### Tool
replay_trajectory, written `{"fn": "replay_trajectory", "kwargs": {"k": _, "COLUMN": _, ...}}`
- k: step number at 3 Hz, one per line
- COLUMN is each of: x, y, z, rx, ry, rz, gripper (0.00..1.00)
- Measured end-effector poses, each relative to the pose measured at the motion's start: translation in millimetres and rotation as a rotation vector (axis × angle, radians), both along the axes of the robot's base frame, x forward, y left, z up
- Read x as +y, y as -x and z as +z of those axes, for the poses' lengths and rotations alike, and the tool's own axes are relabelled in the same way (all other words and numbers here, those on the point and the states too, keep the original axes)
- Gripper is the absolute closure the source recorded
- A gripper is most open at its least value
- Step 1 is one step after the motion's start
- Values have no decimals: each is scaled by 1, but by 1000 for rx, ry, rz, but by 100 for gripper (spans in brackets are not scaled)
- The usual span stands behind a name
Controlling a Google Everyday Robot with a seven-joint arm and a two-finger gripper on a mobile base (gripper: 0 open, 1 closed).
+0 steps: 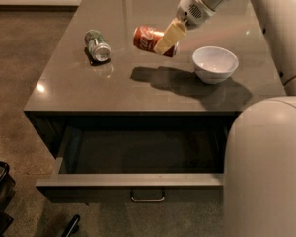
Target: Place coke can into top drawer
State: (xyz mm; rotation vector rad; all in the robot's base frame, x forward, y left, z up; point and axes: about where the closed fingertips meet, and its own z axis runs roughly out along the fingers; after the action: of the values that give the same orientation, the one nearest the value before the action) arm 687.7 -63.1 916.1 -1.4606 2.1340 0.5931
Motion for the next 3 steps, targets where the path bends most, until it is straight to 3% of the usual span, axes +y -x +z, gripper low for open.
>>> {"fn": "replay_trajectory", "kwargs": {"k": 1, "x": -5, "y": 29, "z": -17, "rx": 128, "ry": 1, "rz": -12, "gripper": 100}}
{"fn": "replay_trajectory", "kwargs": {"k": 2, "x": 3, "y": 90, "z": -22, "rx": 280, "ry": -54, "rz": -27, "gripper": 100}}
{"fn": "replay_trajectory", "kwargs": {"k": 3, "x": 5, "y": 90, "z": -22, "rx": 275, "ry": -60, "rz": -30, "gripper": 100}}
